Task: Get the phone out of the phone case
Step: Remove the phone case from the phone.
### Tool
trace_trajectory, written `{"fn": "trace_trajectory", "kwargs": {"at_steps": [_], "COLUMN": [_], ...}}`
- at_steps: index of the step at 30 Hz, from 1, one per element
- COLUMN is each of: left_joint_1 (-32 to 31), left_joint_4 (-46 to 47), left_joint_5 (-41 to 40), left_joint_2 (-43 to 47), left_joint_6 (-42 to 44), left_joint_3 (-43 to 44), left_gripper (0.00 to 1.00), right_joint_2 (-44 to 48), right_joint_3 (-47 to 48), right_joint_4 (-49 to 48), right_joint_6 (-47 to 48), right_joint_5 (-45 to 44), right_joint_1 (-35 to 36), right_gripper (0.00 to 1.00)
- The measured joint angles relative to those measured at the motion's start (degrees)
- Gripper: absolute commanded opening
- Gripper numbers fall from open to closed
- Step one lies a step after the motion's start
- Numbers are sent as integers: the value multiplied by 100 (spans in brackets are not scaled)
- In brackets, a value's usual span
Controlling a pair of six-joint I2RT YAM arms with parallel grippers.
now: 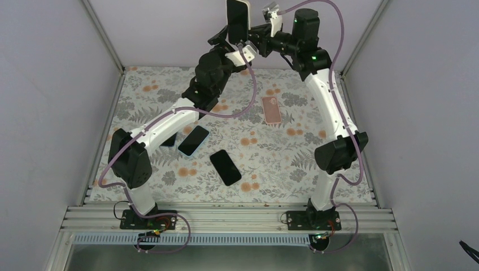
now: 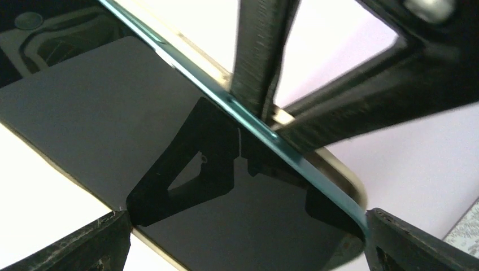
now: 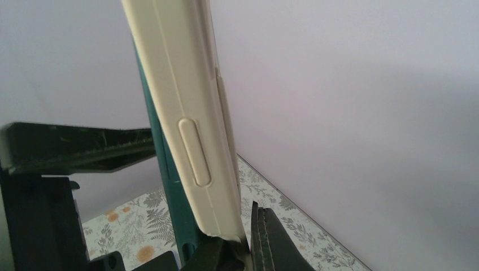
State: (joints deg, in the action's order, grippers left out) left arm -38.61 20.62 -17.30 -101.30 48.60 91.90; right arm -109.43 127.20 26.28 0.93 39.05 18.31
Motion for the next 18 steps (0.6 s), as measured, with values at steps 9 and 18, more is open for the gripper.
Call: {"fn": "trace_trajectory", "kwargs": {"at_steps": [9,18], "left_joint_1": [28,103], "left_joint_4": [-358,-756], "left_joint_5": [188,382], "left_joint_2": [52,66], "left_joint_6": [-341,-627], "left_joint_3": [243,433], "left_gripper": [100,100], "right_joint_2": [68,70], "right_joint_3": [-61,-61], "right_joint_4": [-87,-98], "right_joint_6": [-4,26], "right_joint_5": [33,4], "right_joint_1": [0,37], "right_gripper": [3,3]}}
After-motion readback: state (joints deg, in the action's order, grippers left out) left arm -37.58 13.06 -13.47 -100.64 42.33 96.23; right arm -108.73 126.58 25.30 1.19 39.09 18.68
